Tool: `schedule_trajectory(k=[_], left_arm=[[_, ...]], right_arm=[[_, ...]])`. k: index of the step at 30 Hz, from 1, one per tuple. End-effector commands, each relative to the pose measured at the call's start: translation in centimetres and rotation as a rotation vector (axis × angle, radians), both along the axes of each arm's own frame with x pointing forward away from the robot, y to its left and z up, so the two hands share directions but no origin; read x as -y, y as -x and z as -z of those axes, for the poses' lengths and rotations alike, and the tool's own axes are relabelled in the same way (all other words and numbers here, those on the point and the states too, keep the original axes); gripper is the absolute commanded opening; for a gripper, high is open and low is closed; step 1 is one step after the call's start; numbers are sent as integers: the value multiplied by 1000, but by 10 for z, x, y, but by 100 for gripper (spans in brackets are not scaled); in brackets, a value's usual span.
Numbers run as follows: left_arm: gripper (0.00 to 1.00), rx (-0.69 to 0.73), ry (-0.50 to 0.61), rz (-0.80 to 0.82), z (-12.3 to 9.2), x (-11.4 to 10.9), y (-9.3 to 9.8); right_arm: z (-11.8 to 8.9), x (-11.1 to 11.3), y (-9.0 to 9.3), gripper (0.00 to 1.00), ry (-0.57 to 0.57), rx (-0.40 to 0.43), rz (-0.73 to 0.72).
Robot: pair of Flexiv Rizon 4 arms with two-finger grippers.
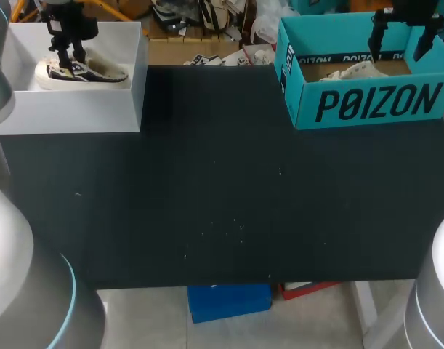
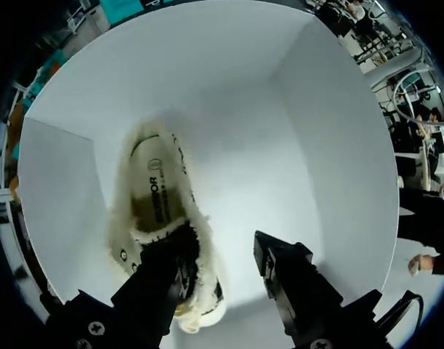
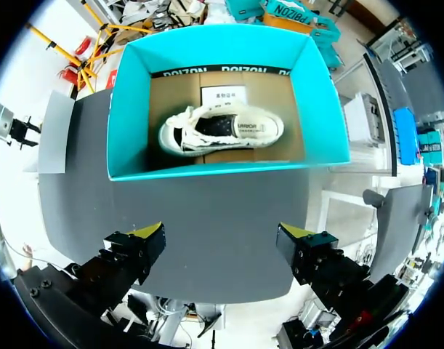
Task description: Take the shoe out of the shoebox, open the shoe tongue, remove and reinsert the insole, then place the shoe into the shoebox
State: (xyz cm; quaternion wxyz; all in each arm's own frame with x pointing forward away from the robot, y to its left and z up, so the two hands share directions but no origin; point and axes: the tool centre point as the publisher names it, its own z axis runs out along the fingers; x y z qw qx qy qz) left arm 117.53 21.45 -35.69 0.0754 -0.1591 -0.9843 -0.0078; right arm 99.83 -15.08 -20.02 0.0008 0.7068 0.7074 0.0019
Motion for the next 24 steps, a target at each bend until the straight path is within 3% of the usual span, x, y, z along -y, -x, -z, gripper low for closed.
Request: schedule_trajectory(k=[1,12,15,16,17,24], left_arm=[[47,49,-3,-3,23,2,8],[40,56,-38,-26,52,0,6],[25,63,-48,-31,54,0,4],[16,69,-48,-29,55,0,4],[0,73,-48,-34,55,0,3],[0,98,-33,-30,41,-3,2]], right_arm=[[0,0,-1,100,0,-1,1],[0,0,-1,100,0,-1,1],[0,0,-1,100,0,-1,1],[0,0,-1,100,0,-1,1],[0,0,-1,100,0,-1,1],[0,0,-1,100,0,-1,1]])
